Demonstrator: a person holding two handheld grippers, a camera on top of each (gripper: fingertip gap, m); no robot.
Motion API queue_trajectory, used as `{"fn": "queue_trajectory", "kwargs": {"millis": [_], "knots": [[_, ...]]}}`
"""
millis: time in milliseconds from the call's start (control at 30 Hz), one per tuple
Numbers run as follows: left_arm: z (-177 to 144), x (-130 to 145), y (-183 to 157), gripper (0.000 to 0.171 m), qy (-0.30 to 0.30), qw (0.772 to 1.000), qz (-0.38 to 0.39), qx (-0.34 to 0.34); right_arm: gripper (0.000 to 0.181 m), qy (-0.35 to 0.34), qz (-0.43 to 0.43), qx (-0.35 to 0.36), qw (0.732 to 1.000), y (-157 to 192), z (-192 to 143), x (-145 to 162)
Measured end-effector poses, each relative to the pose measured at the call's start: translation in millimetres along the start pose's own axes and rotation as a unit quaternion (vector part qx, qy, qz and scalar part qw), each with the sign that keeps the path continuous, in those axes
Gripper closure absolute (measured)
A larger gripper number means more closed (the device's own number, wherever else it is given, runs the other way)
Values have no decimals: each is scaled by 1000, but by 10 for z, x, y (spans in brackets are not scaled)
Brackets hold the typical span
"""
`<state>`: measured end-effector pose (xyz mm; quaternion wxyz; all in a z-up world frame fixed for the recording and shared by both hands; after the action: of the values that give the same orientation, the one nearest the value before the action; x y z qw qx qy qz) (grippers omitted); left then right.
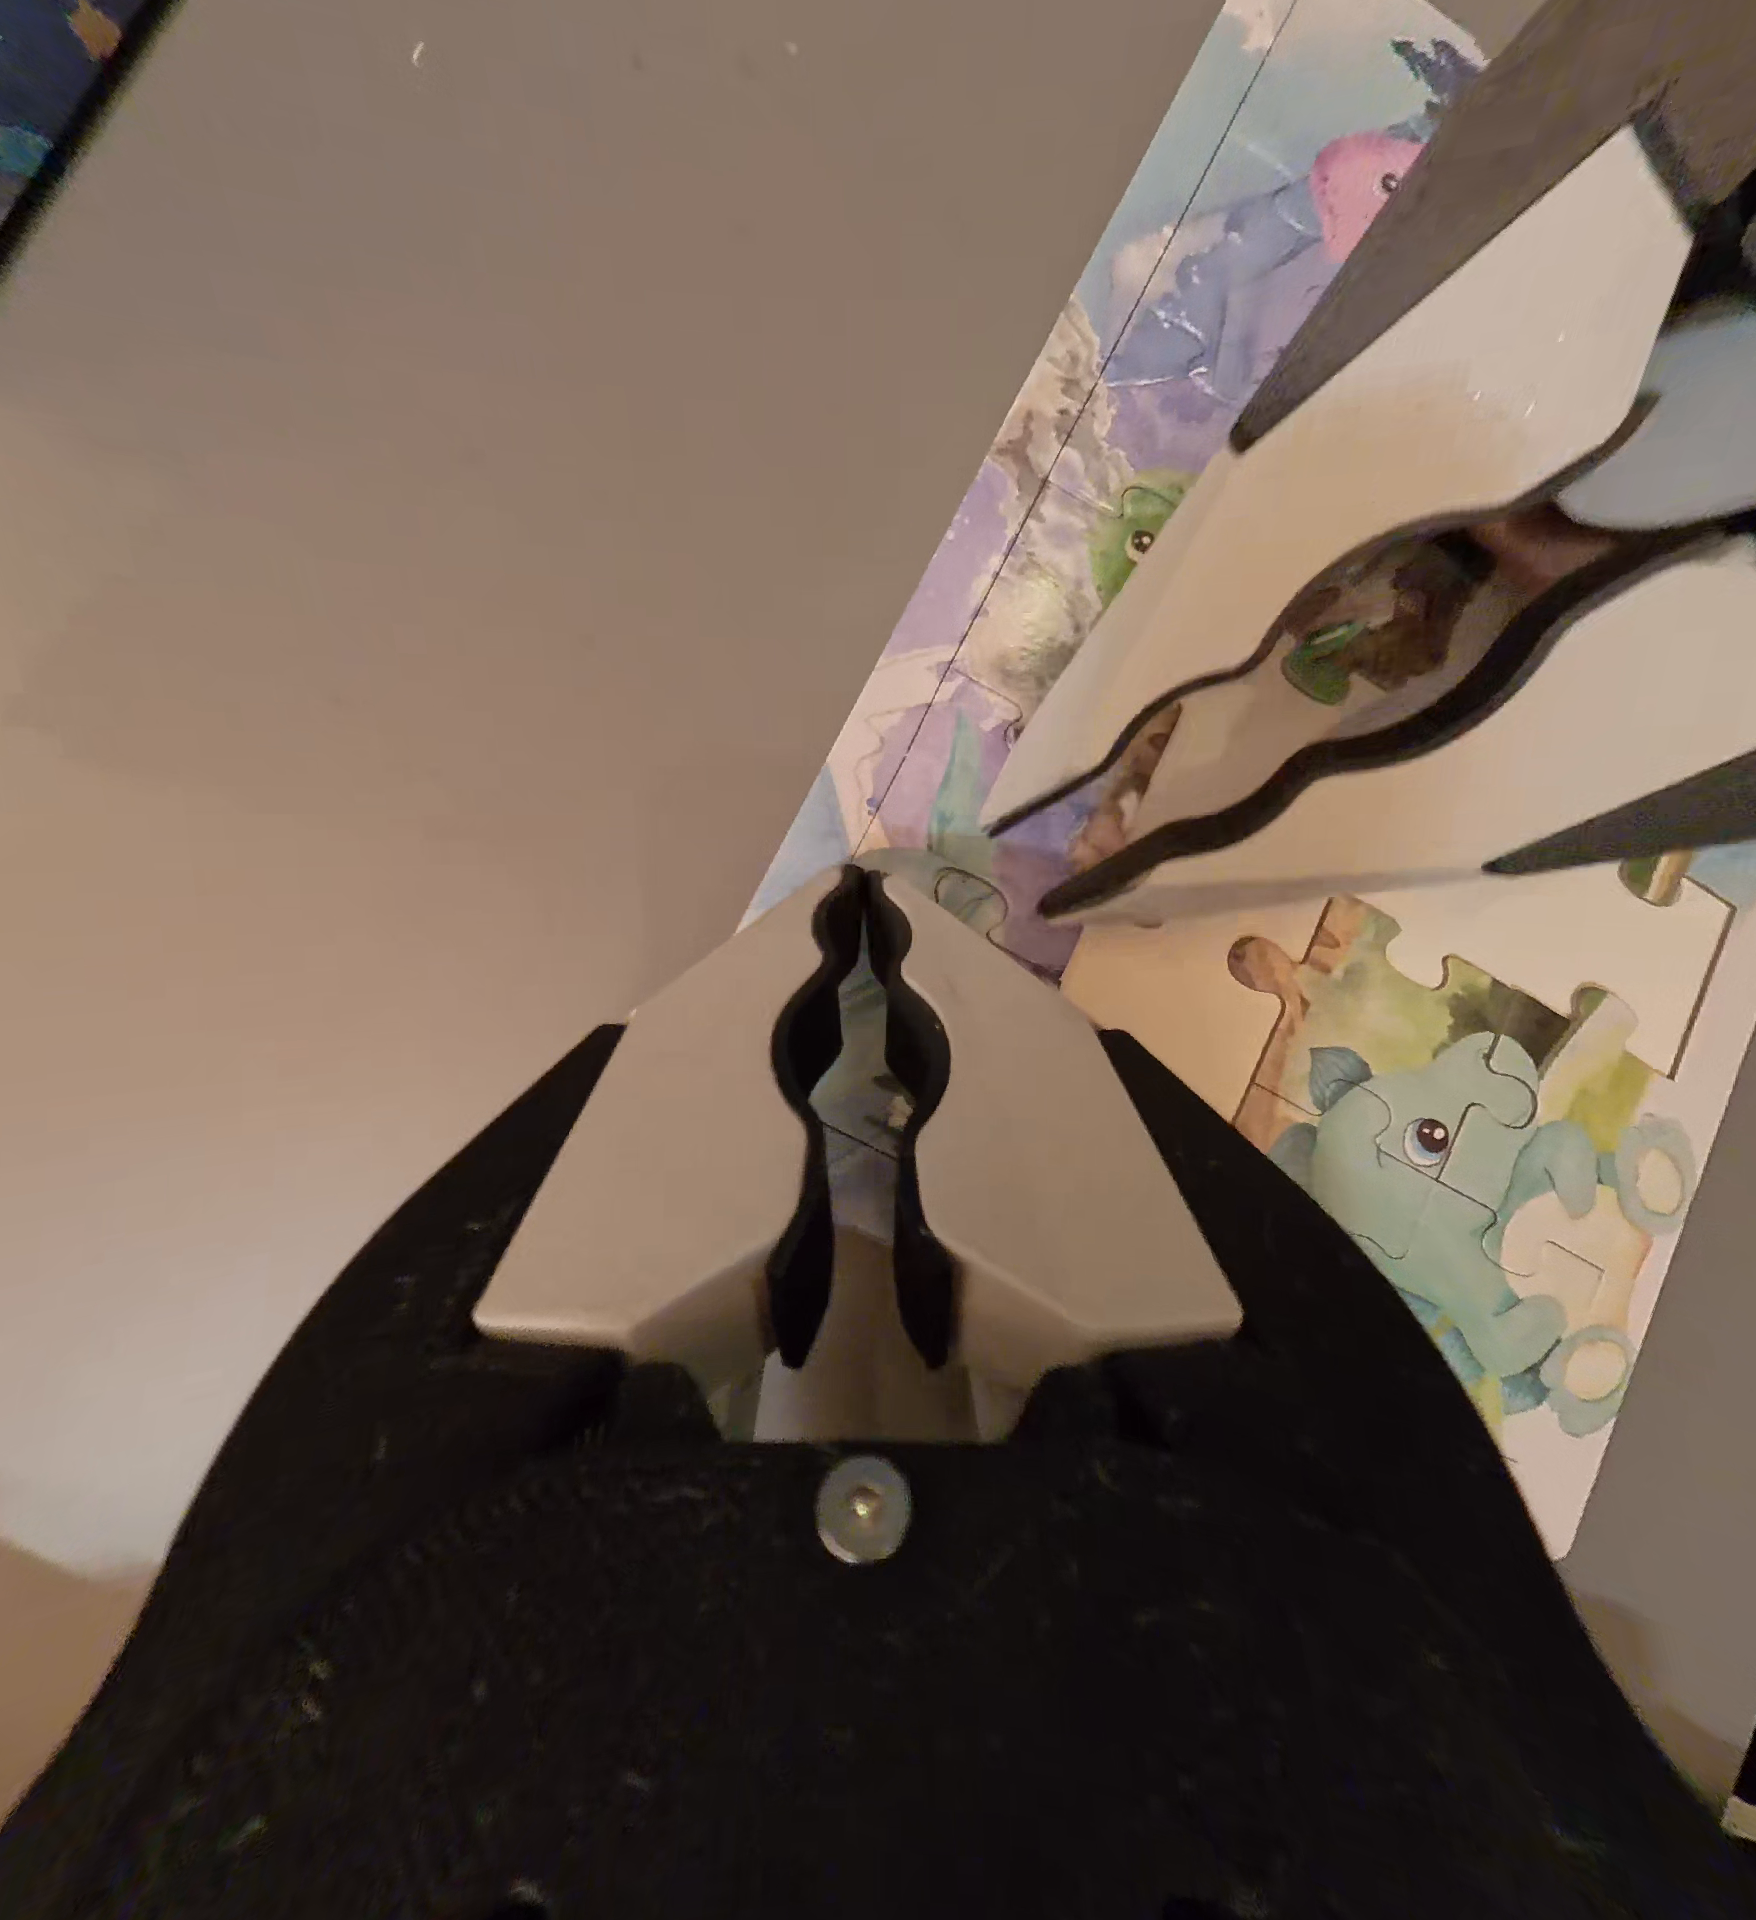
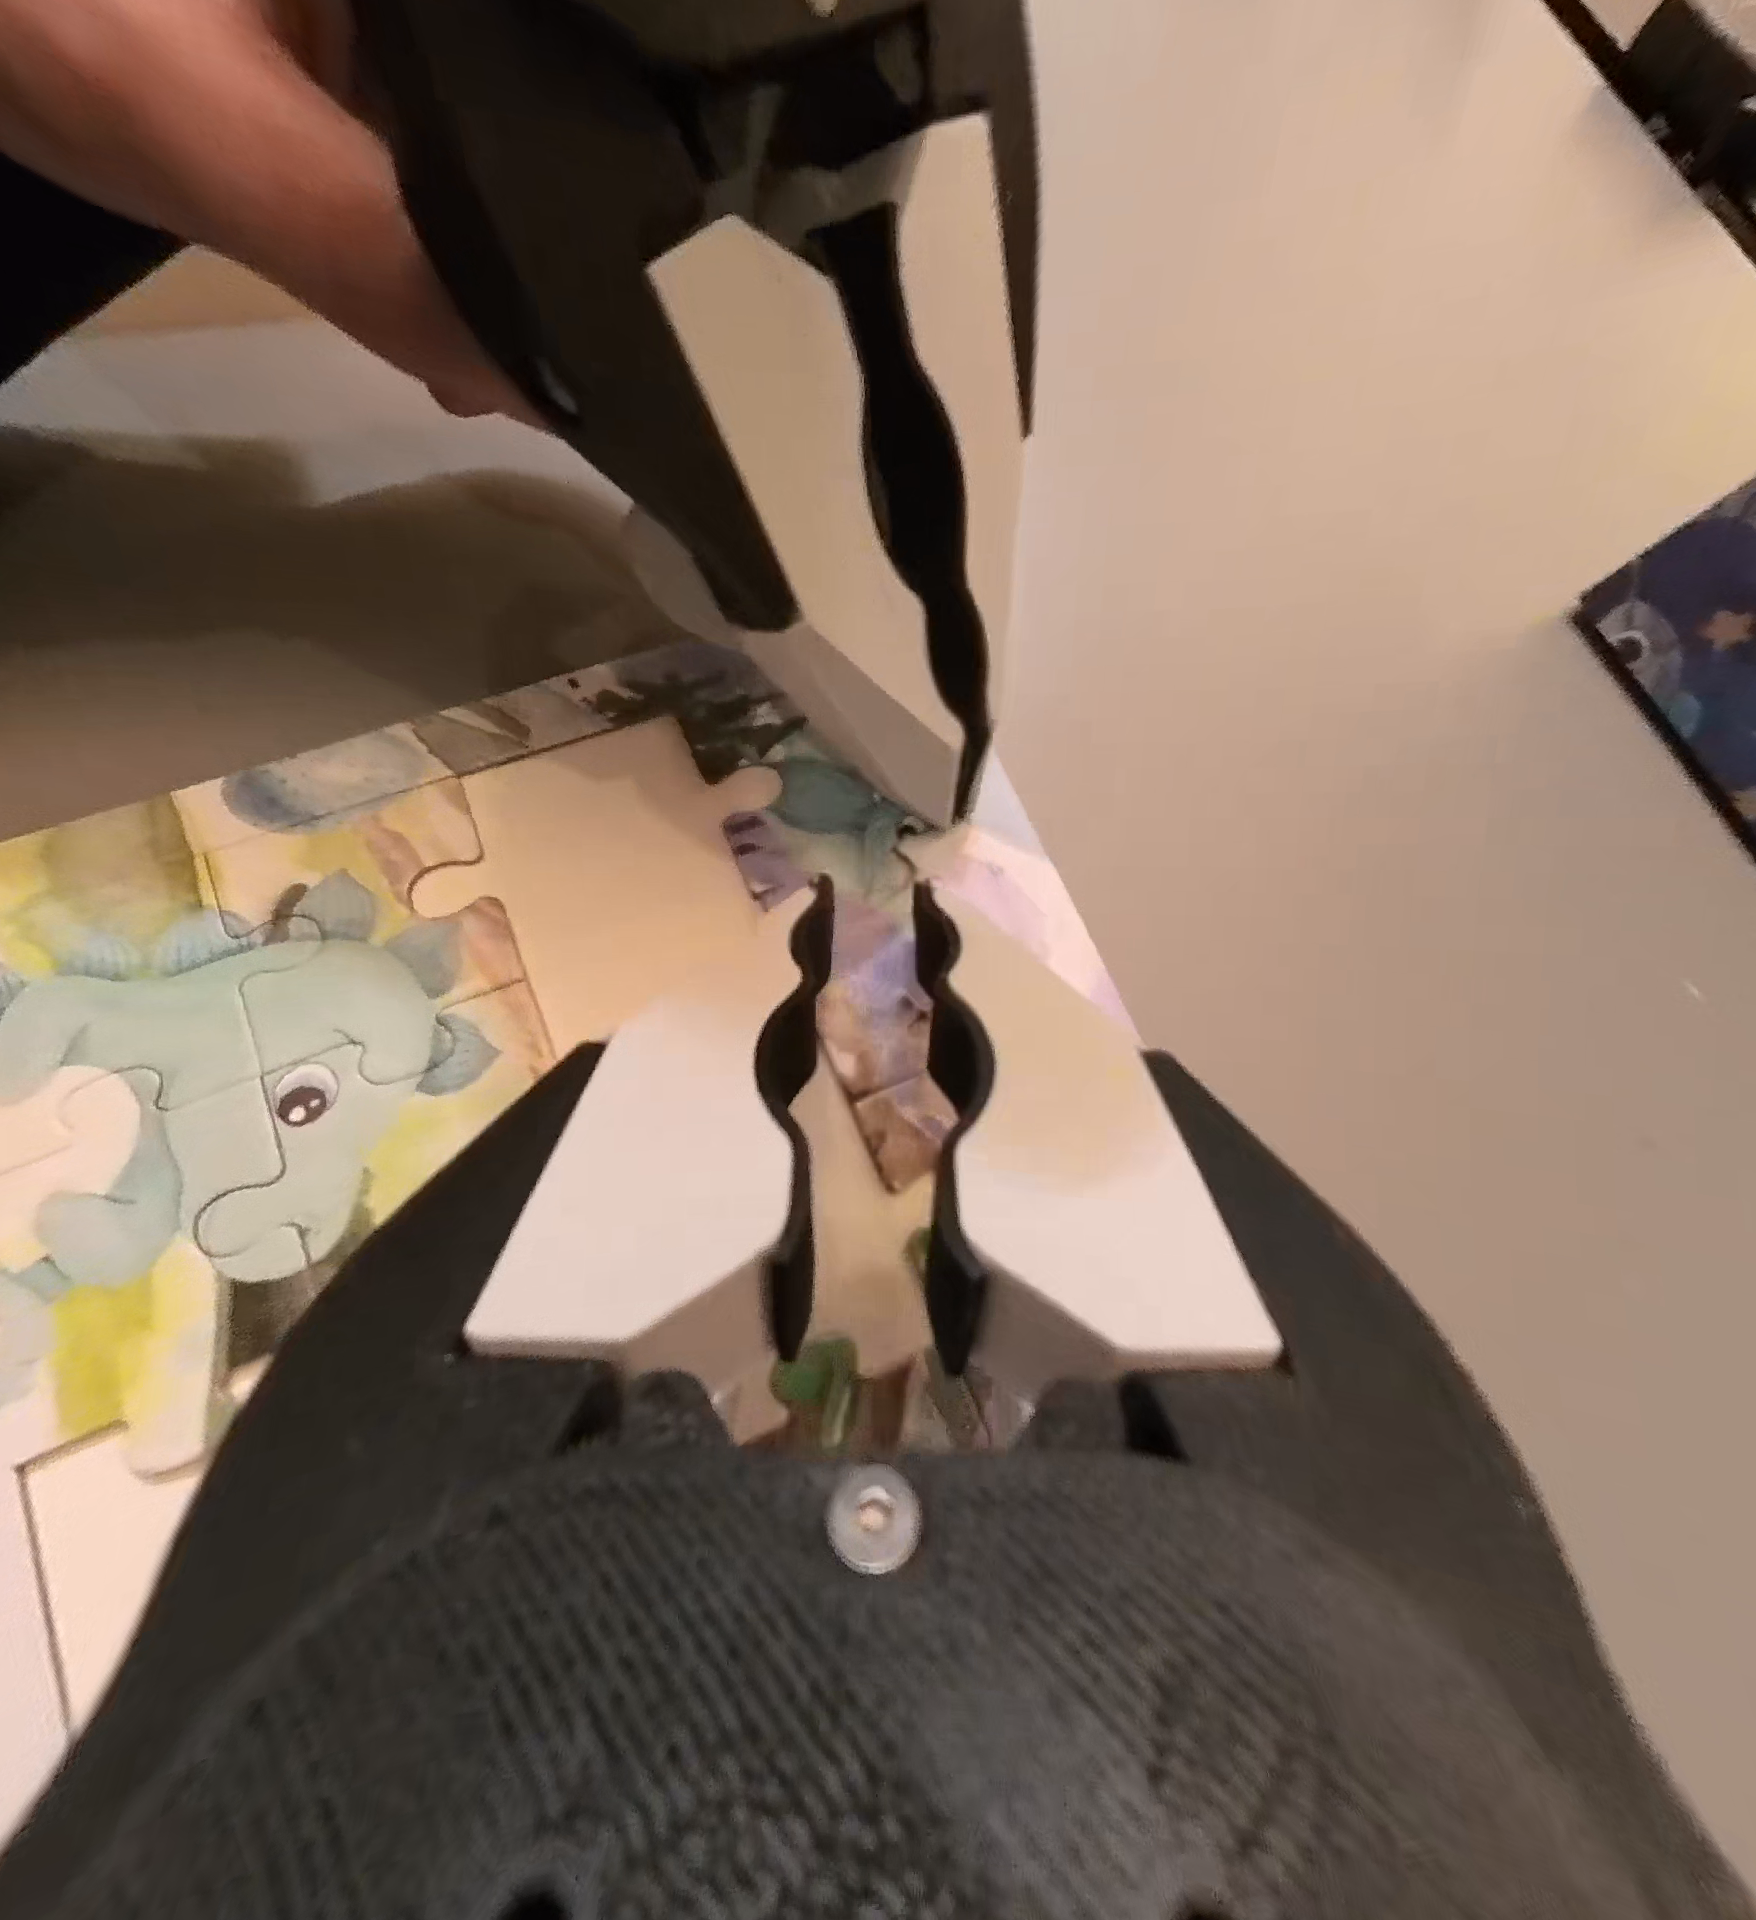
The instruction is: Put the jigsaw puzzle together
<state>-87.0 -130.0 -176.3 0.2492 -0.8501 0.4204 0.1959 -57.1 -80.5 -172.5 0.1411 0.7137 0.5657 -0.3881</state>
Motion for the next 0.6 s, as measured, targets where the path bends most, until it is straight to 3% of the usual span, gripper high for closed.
{"fn": "queue_trajectory", "kwargs": {"millis": [200, 300, 467, 600], "knots": [[-9, 0, 6, 171, 1, 1000, 9, -7, 177, 27, -6, -5, 1000, 21, -3, 42], [-86, -31, 132, 171, -20, 999, 5, -45, 176, 25, 2, -13, 1000, 8, -27, 60], [-153, -1, 305, 167, -27, 997, -24, -73, 148, -28, -10, -32, 999, 3, -16, -93], [-120, 31, 316, 165, -11, 996, -20, -83, 130, 11, -60, -43, 997, -40, 74, -46]]}}
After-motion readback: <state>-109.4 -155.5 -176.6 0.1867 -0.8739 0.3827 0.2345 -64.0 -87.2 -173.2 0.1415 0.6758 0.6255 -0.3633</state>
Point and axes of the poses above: each gripper's, where its closed fingertips meet, z out along the fingers, x out of its underside, y = z × x across the jaws, the point moved 4 cm from there along -z, back along the fingers, and after that the axes turned 10 degrees about -z, right-handed, at the moved point
